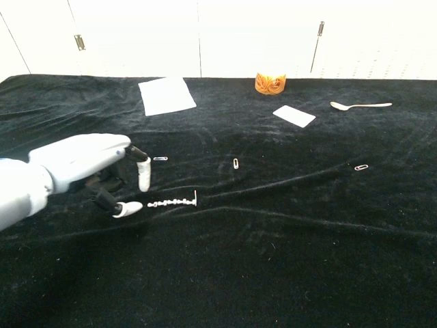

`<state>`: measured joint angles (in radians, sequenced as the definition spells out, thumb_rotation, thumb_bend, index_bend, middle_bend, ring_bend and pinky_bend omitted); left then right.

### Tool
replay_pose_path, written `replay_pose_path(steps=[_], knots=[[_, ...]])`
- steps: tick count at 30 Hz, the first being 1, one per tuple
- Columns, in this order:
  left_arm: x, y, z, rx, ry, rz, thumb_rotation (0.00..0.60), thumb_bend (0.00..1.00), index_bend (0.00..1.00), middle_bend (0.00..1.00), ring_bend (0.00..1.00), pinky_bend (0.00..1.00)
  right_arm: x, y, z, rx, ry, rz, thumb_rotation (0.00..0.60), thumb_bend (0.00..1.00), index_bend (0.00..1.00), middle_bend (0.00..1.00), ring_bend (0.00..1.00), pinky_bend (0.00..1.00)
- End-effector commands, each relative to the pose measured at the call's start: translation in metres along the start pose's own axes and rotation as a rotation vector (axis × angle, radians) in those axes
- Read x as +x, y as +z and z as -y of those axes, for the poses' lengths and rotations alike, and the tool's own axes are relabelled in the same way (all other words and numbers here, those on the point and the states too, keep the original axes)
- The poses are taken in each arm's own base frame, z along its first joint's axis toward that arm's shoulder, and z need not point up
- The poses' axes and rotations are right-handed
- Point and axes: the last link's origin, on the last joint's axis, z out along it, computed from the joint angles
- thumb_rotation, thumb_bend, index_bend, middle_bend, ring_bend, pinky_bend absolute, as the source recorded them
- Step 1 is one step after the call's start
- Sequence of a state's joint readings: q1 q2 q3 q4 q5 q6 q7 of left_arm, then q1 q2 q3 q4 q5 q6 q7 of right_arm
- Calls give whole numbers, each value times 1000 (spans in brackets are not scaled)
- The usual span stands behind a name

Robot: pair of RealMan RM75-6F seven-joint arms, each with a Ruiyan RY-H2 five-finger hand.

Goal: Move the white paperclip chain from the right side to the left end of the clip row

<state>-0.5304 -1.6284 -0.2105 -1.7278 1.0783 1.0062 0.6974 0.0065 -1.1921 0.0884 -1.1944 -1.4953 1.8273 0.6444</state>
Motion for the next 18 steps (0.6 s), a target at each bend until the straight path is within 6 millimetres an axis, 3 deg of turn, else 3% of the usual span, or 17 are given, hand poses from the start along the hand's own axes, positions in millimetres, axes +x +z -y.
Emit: replay_pose_path(steps=[1, 9, 18], knots=[[-4, 9, -5, -9, -5, 24, 600, 366, 514, 988, 982, 976, 0, 0, -1, -7, 1, 1, 600, 349, 0, 0, 0, 0], [-3, 27, -5, -5, -7, 35, 600, 374, 512, 988, 981, 976, 2, 1, -6, -24, 16, 12, 600, 349, 0, 0, 0, 0], [-8, 35, -3, 8, 9, 59, 600, 372, 504, 988, 981, 976, -1, 6, -10, -42, 23, 33, 600, 349, 0, 0, 0, 0]])
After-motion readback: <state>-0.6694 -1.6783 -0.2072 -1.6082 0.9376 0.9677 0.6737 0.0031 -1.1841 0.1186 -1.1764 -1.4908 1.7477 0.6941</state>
